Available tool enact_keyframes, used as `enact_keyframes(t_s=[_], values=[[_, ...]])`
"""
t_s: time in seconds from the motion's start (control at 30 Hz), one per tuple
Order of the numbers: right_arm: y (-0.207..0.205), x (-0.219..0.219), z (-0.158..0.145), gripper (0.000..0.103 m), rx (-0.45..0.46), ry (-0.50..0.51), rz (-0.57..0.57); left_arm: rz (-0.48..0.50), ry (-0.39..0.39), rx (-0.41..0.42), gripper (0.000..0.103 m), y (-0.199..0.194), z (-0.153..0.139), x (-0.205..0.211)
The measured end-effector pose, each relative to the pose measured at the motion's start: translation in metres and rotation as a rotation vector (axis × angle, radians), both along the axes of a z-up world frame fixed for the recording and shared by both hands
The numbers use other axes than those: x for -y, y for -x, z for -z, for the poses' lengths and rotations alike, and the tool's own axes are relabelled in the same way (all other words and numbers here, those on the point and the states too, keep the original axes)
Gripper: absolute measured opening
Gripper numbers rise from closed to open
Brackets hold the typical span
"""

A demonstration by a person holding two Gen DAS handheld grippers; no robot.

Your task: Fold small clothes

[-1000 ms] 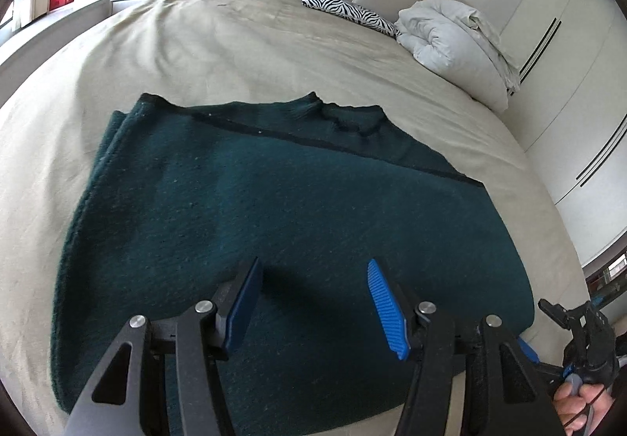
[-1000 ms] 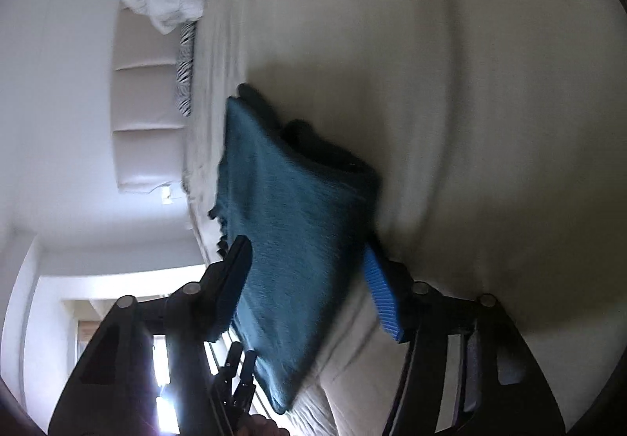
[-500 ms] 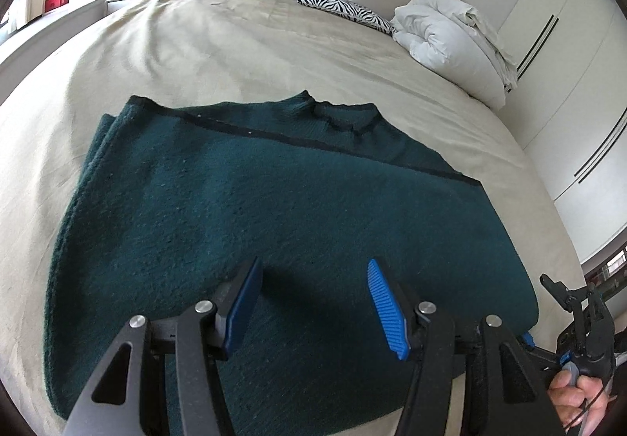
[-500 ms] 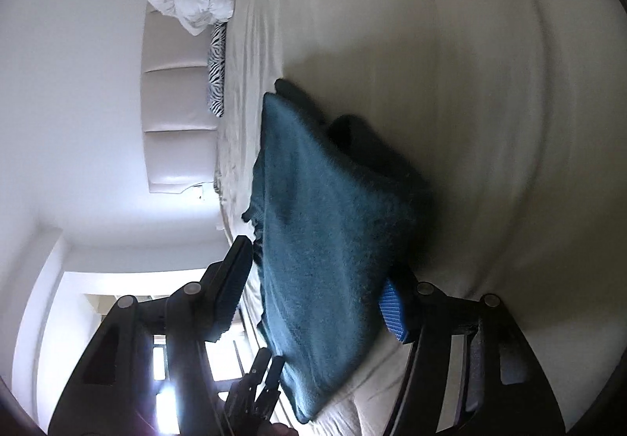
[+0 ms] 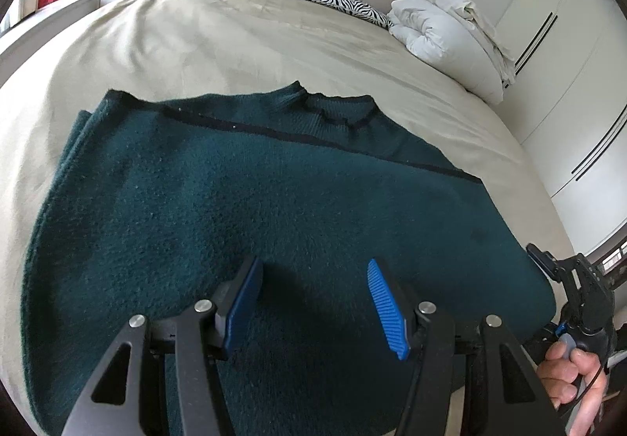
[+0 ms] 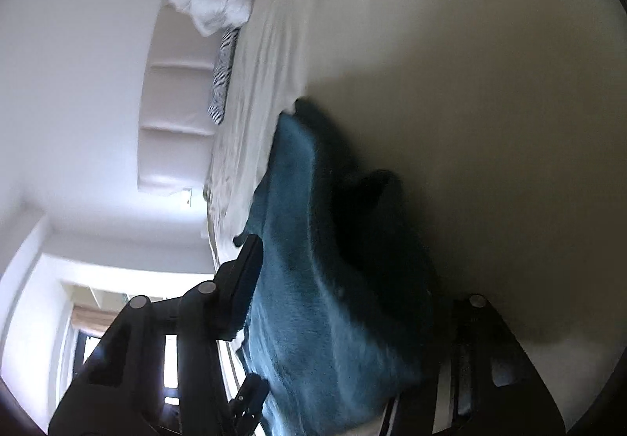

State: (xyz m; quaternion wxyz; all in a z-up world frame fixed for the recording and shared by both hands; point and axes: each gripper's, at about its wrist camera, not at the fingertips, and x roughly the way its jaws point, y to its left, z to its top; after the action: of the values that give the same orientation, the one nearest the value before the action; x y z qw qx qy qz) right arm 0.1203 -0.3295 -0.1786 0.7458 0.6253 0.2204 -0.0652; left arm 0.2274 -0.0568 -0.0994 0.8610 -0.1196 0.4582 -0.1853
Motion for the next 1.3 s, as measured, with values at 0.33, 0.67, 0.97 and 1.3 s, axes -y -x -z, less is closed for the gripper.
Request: enact_keyframes(t_s=[0.33, 0.67, 0.97, 1.3], values=[[-0.026, 0.004, 0.012, 0.011, -0.072, 0.059, -0.053, 0.015, 0.037, -0.022, 0.059, -0.009, 0.009, -0.003], [-0.087, -0.128, -0.096, 0.011, -0.028, 0.657, -0.403, -0.076, 0.459, -0.131, 0.061, -0.023, 0.014, -0.071], [-0.101, -0.297, -0.062, 0.011, -0.076, 1.275, -0.852, -0.089, 0.727, -0.244, 0.081, -0.039, 0.026, -0.113], [-0.080, -0.326, -0.055, 0.011, -0.025, 1.538, -0.841, -0.031, 0.567, -0.349, 0.019, -0.079, 0.021, -0.080]])
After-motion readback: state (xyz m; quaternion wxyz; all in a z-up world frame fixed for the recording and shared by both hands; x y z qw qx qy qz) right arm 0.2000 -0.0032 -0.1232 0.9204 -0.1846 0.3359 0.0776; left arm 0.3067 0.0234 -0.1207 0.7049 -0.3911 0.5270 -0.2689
